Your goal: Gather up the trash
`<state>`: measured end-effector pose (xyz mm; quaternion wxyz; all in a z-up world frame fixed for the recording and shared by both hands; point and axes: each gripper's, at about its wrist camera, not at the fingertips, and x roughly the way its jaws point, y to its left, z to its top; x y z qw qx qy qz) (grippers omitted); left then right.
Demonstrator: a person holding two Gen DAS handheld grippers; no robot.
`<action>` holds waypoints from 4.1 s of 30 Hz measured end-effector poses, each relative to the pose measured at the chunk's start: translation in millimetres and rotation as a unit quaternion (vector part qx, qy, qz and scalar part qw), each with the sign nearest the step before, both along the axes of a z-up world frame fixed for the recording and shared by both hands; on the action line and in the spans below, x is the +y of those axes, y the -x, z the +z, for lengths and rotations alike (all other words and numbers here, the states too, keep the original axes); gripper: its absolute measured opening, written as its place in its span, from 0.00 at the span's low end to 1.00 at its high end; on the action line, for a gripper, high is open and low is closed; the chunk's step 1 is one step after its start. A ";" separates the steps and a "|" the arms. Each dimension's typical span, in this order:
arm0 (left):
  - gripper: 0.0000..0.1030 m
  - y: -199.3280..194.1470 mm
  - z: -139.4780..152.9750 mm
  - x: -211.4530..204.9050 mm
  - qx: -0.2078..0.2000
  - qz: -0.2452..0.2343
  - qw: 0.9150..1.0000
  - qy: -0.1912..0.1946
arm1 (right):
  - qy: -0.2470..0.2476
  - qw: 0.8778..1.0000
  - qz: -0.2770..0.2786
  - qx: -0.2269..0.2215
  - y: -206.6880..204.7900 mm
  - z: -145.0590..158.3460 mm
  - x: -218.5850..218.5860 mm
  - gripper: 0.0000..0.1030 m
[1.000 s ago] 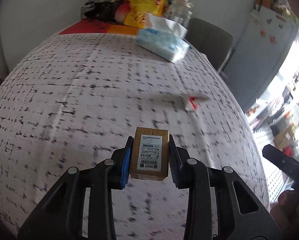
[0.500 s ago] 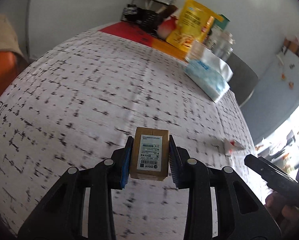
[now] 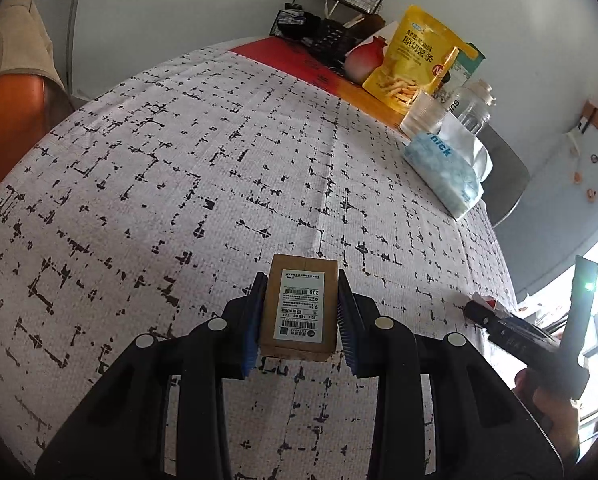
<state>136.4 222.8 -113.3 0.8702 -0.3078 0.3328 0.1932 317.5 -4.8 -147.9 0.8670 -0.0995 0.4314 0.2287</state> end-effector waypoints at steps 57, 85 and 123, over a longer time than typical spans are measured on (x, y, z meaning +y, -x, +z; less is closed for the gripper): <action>0.32 -149.9 51.6 -385.3 -0.020 -0.311 0.947 -0.075 | -0.178 0.930 -0.321 -0.016 73.9 -19.4 -450.7 0.33; 0.79 -185.2 -5.7 -645.4 0.046 -0.527 0.848 -0.021 | -0.205 0.846 -0.491 -0.026 167.7 -57.1 -621.2 0.72; 0.94 -77.1 109.6 -334.6 -0.069 -0.375 0.921 -0.075 | -0.200 0.903 -0.370 -0.081 190.9 56.3 -437.9 0.93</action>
